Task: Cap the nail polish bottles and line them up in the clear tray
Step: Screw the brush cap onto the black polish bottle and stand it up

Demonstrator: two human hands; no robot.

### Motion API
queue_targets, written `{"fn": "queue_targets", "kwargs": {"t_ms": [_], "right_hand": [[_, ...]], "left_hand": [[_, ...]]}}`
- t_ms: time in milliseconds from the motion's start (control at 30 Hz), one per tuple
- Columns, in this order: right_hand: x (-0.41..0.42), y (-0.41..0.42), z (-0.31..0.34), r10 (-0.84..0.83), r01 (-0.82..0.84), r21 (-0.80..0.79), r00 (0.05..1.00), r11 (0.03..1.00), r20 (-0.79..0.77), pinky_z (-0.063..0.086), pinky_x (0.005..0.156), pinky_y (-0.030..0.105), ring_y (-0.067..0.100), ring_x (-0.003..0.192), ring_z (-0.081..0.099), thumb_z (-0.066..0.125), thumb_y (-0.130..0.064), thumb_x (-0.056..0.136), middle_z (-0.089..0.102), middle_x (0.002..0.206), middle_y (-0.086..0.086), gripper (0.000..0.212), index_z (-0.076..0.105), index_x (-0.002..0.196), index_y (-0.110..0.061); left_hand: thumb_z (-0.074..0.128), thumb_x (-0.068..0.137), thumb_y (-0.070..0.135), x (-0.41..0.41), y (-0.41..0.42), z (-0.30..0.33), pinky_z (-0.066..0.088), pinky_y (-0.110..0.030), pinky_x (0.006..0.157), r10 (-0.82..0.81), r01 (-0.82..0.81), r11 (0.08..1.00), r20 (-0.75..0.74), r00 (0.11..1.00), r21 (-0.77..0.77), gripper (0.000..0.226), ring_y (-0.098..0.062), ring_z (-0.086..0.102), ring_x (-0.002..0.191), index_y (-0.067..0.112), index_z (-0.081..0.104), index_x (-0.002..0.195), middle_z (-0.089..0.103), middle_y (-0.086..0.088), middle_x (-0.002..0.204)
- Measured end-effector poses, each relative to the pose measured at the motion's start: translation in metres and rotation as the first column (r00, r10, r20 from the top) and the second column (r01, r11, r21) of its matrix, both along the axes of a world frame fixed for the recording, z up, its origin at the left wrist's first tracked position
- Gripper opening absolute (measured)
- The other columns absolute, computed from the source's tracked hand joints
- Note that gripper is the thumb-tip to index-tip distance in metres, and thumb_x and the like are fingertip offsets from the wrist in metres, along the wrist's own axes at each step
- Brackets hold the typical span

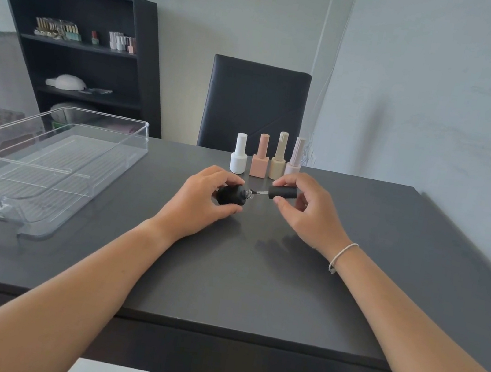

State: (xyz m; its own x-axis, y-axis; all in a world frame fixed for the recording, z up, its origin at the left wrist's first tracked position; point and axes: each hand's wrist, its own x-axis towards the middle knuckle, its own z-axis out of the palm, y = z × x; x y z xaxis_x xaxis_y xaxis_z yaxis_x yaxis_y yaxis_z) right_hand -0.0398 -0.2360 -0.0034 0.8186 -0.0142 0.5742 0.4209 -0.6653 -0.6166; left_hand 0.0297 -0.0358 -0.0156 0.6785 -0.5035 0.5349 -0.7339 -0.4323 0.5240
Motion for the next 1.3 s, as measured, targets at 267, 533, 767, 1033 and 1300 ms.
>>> {"fn": "queue_targets", "kwargs": {"t_ms": [267, 533, 767, 1033, 1300], "right_hand": [[0.0, 0.0, 0.0, 0.0, 0.0, -0.005, 1.0, 1.0, 0.006, 0.037, 0.054, 0.009, 0.009, 0.052, 0.038, 0.063, -0.009, 0.08, 0.051, 0.084, -0.02, 0.021, 0.057, 0.091, -0.026], [0.0, -0.001, 0.0, 0.002, -0.001, -0.019, 1.0, 1.0, 0.012, 0.036, 0.055, 0.009, 0.008, 0.053, 0.037, 0.064, -0.008, 0.079, 0.049, 0.08, -0.019, 0.022, 0.057, 0.091, -0.025], [0.001, -0.001, 0.0, -0.01, 0.011, -0.03, 1.0, 0.999, 0.017, 0.035, 0.055, 0.008, 0.008, 0.053, 0.037, 0.064, -0.009, 0.079, 0.048, 0.078, -0.018, 0.02, 0.059, 0.093, -0.022], [0.002, 0.003, -0.002, 0.023, -0.022, -0.127, 1.0, 0.992, 0.011, 0.035, 0.058, 0.007, 0.003, 0.058, 0.044, 0.065, -0.01, 0.079, 0.048, 0.079, -0.024, 0.021, 0.062, 0.098, -0.019], [0.003, 0.006, -0.001, -0.033, 0.013, -0.228, 0.996, 0.973, -0.081, 0.032, 0.053, 0.022, 0.005, 0.055, 0.043, 0.05, -0.034, 0.091, 0.049, 0.062, -0.01, 0.026, 0.062, 0.083, -0.013]], "left_hand": [[0.075, 0.074, 0.021, 0.002, 0.0, -0.001, 0.039, -0.006, 0.076, 0.022, -0.023, 0.999, -0.01, 1.0, -0.024, 0.039, -0.009, 0.053, 0.092, 0.022, 0.06, 0.11, 0.054, 0.009, 0.102], [0.075, 0.073, 0.02, 0.002, 0.0, -0.001, 0.04, -0.008, 0.077, 0.026, -0.026, 0.999, -0.011, 1.0, -0.041, 0.039, -0.011, 0.054, 0.091, 0.021, 0.061, 0.109, 0.055, 0.008, 0.101], [0.075, 0.074, 0.018, 0.0, -0.001, 0.0, 0.038, -0.001, 0.078, 0.004, -0.004, 1.0, -0.007, 1.0, 0.0, 0.039, -0.007, 0.052, 0.093, 0.022, 0.06, 0.11, 0.054, 0.008, 0.101], [0.074, 0.075, 0.017, -0.006, -0.004, 0.003, 0.038, -0.002, 0.078, -0.02, 0.02, 1.0, -0.003, 1.0, 0.02, 0.038, -0.006, 0.052, 0.092, 0.02, 0.061, 0.11, 0.055, 0.007, 0.102], [0.073, 0.075, 0.016, -0.011, -0.009, 0.003, 0.038, -0.001, 0.081, -0.057, 0.057, 0.998, 0.008, 0.998, 0.028, 0.038, -0.005, 0.053, 0.091, 0.019, 0.061, 0.111, 0.056, 0.007, 0.102]]}}
